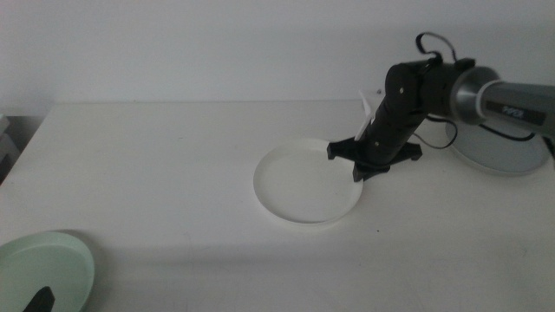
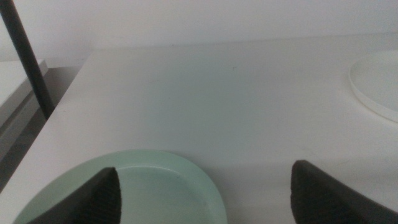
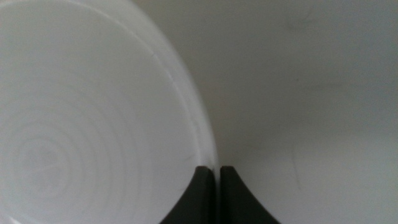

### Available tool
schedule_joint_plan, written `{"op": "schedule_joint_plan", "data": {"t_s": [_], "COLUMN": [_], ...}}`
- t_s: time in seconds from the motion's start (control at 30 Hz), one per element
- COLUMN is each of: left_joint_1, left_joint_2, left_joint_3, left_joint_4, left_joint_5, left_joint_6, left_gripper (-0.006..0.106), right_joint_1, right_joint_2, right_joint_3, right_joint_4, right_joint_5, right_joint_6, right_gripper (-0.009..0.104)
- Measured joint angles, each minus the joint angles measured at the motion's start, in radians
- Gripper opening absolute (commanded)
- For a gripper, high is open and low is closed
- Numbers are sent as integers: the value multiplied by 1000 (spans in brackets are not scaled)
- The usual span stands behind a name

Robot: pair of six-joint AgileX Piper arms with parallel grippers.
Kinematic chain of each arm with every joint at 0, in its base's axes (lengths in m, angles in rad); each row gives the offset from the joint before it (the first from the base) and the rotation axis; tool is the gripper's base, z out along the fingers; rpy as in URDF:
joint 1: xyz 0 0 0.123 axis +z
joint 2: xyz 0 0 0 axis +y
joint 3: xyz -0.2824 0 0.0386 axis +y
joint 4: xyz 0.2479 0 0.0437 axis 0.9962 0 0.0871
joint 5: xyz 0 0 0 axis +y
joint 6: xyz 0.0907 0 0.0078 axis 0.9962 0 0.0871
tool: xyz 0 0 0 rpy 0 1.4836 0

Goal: Stack the three bowls on top of each other.

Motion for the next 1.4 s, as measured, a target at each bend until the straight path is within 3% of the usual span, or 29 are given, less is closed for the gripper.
{"op": "schedule_joint_plan", "data": {"t_s": [0.13, 0.43, 0.57, 0.77, 1.1, 1.4], "left_joint_1": [0, 0, 0, 0, 0, 0], "left_joint_2": [0, 0, 0, 0, 0, 0], "left_joint_3": [0, 0, 0, 0, 0, 0], "left_joint_4": [0, 0, 0, 0, 0, 0], "left_joint_5": [0, 0, 0, 0, 0, 0], "left_joint_6": [0, 0, 0, 0, 0, 0], "left_gripper": [97, 97, 97, 97, 97, 97], "right_joint_1": [0, -12, -61, -236, -572, -670], "right_joint_2": [28, -24, -91, -114, -67, 62], "right_joint_3": [-5, -10, -82, -228, -246, -246], "right_joint_4": [7, -23, -57, -72, -83, -83], "right_joint_5": [-2, 10, 84, 192, 147, 45], "right_joint_6": [-9, -18, -42, -106, -159, -167], "right_gripper": [6, 53, 64, 64, 57, 53]}}
